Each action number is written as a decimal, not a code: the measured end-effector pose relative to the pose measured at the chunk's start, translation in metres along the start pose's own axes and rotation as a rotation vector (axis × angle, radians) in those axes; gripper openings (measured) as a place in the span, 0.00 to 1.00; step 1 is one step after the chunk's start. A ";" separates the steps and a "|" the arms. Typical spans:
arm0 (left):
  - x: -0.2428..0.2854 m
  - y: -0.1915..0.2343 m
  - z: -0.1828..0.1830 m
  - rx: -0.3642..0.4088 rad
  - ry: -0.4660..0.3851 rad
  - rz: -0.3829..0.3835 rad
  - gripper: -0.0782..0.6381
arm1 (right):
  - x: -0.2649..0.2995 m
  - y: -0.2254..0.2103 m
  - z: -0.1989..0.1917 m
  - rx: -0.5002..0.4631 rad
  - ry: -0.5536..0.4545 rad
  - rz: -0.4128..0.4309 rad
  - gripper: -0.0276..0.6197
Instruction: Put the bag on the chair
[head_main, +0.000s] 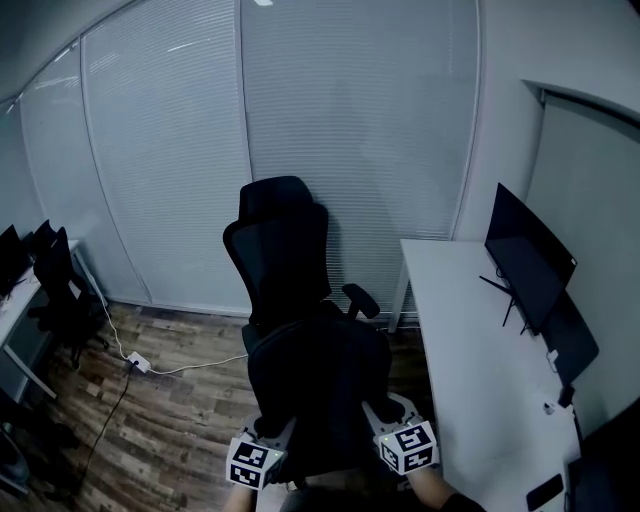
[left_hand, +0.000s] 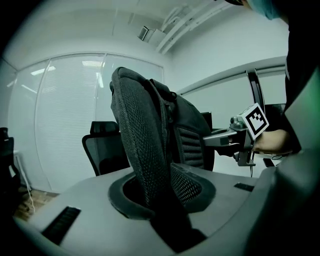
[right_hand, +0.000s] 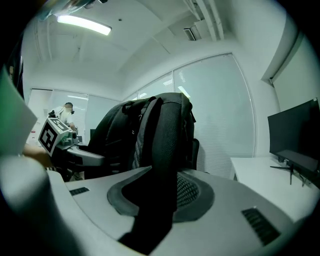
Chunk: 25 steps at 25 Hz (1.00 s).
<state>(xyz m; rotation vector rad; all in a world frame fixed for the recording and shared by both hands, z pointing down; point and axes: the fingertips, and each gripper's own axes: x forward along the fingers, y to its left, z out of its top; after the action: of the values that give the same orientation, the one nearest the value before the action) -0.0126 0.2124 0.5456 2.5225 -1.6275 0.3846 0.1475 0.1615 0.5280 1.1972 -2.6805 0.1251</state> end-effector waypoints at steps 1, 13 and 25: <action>0.004 0.003 0.000 -0.003 0.000 -0.004 0.29 | 0.004 -0.002 0.000 0.000 0.002 -0.004 0.23; 0.065 0.091 0.009 0.000 0.005 -0.100 0.29 | 0.094 -0.014 0.019 0.035 0.017 -0.093 0.23; 0.120 0.174 0.026 0.050 0.012 -0.189 0.29 | 0.177 -0.027 0.038 0.084 -0.001 -0.177 0.23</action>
<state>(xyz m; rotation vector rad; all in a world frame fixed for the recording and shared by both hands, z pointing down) -0.1195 0.0289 0.5457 2.6756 -1.3766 0.4233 0.0468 0.0084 0.5291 1.4536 -2.5781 0.2106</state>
